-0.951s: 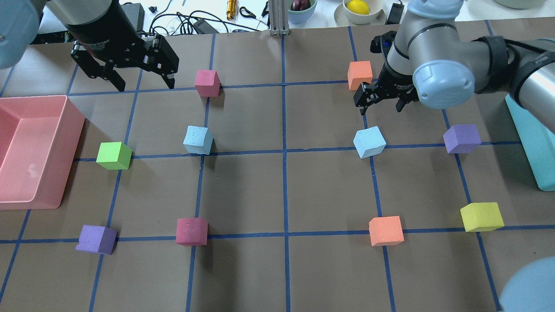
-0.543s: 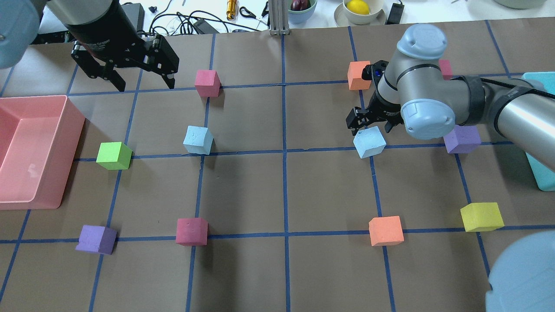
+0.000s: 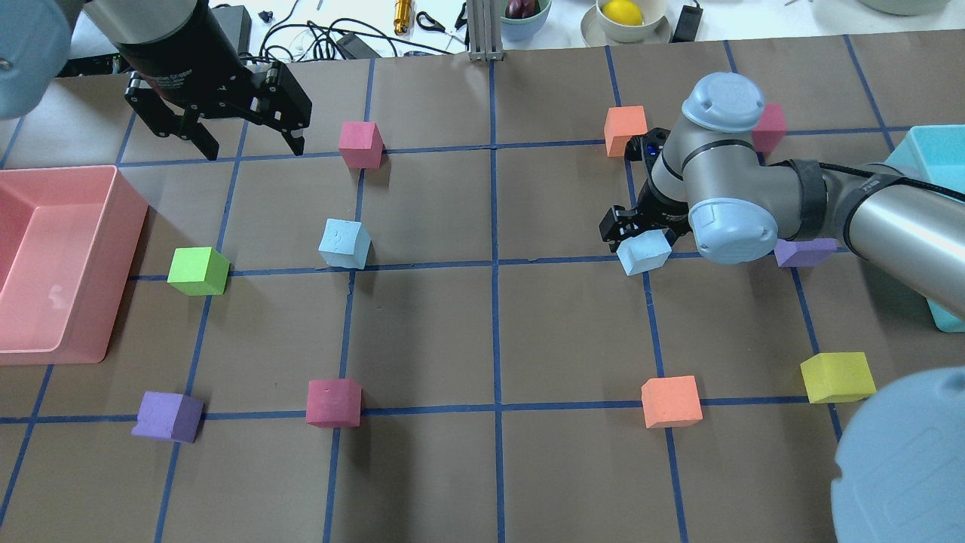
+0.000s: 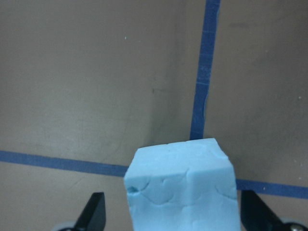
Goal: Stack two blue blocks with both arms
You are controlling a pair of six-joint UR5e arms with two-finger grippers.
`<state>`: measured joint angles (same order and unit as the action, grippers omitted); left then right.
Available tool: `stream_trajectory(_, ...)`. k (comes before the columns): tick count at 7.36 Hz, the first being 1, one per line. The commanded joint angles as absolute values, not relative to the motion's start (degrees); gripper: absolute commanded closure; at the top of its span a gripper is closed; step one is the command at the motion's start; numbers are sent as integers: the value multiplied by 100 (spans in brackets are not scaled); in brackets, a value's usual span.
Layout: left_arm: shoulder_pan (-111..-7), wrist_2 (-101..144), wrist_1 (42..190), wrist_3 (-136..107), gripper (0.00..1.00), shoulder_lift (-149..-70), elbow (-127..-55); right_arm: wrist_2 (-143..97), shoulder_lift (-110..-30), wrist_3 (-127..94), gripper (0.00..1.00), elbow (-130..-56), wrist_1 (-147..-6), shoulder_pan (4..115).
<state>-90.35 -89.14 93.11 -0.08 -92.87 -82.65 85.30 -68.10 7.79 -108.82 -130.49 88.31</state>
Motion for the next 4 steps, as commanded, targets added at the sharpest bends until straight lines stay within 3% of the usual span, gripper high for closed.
stream_trajectory(1, -9035, -8930, 9316, -9, 0, -9316, -8279, 8569, -6645, 1140, 69, -10899, -13420, 8824)
stream_trajectory(2, -9035, -8930, 9325, -9, 0, -9316, -8279, 8587, -6645, 1221, 100, -10881, -13412, 8824)
stream_trajectory(4, -9035, -8930, 9308, -35, 0, -9238, -8524, 8736, -6750, 917, 100, -10619, -13142, 8850)
